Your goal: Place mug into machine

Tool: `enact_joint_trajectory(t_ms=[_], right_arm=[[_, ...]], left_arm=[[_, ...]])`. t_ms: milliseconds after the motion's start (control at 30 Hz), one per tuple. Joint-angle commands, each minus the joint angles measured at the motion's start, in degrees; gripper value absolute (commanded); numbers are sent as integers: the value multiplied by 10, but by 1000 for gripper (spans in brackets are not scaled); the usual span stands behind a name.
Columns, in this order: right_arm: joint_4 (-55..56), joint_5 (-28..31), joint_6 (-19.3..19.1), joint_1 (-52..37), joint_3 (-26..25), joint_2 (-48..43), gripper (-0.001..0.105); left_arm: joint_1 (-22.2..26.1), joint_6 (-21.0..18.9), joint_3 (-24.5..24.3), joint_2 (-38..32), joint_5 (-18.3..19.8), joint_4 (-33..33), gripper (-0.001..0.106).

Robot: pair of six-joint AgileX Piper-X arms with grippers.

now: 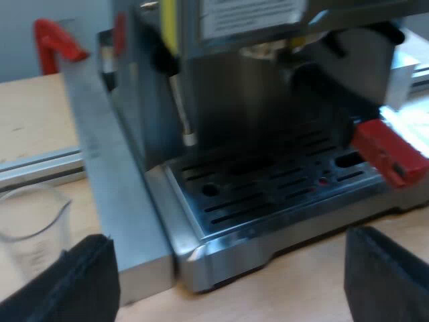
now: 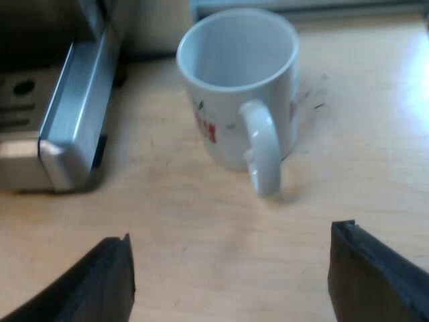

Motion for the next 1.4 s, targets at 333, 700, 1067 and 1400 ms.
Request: enact_joint_trajectory(t_ms=[333,700,1067,1400], right_arm=[[-95,-31,-37,-1,10,91,63],[-199,-30,-37,-1,75,104,63],[-428,11,-37,-1,201,151,63],[-623,30,-37,-1,211,323,63]], left_arm=[[-131,26,63,56,104,-97,71],[-147,26,168,86,148,-228,71],[-147,26,171,127,148,-231,71],[-147,25,171,127,148,-231,71]])
